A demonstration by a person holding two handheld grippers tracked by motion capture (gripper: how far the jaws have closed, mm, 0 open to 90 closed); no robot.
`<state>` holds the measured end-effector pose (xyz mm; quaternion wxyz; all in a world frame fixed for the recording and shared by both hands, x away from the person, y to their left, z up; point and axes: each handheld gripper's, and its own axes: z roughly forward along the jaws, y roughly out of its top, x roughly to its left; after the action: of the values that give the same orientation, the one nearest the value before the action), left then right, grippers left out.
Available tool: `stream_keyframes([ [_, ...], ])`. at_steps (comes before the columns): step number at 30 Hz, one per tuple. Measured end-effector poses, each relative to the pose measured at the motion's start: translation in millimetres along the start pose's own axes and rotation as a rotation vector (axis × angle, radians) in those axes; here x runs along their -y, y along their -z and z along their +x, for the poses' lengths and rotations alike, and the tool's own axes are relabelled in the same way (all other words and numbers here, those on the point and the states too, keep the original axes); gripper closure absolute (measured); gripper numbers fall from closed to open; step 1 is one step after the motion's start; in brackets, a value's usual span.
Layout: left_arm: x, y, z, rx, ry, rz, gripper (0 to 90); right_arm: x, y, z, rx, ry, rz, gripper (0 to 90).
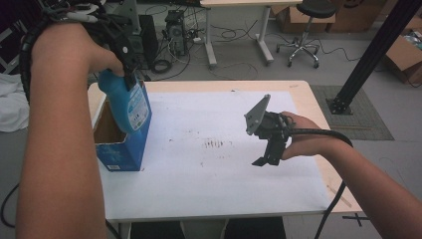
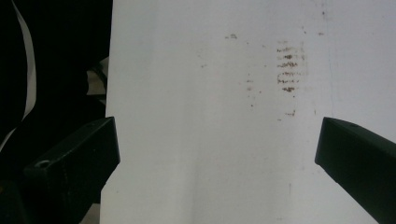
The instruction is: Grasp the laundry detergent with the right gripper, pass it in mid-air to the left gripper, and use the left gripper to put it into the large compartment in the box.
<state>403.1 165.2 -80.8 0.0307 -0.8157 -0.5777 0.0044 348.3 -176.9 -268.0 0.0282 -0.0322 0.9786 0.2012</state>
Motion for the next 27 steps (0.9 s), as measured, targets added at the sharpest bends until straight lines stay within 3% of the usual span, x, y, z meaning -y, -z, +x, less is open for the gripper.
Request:
stream_keyframes([
  [9, 3.6, 1.1, 23.9, 0.003, 0.129, -0.023, 37.8, -0.7, 6.3, 4.3, 0.000, 0.011, 0.067, 0.0],
  [12, 4.5, -0.2, 31.7, -0.015, 0.163, -0.030, 37.8, -0.6, 8.5, 6.7, 0.000, 0.017, 0.086, 0.0],
  [17, 5.4, -4.3, 42.9, -0.040, 0.206, -0.035, 37.8, 1.4, 10.6, 9.8, 0.001, 0.018, 0.120, 0.0],
  [27, 4.6, -20.2, 56.9, -0.039, 0.255, -0.027, 37.8, 4.3, 13.4, 11.8, 0.006, 0.010, 0.139, 0.0],
])
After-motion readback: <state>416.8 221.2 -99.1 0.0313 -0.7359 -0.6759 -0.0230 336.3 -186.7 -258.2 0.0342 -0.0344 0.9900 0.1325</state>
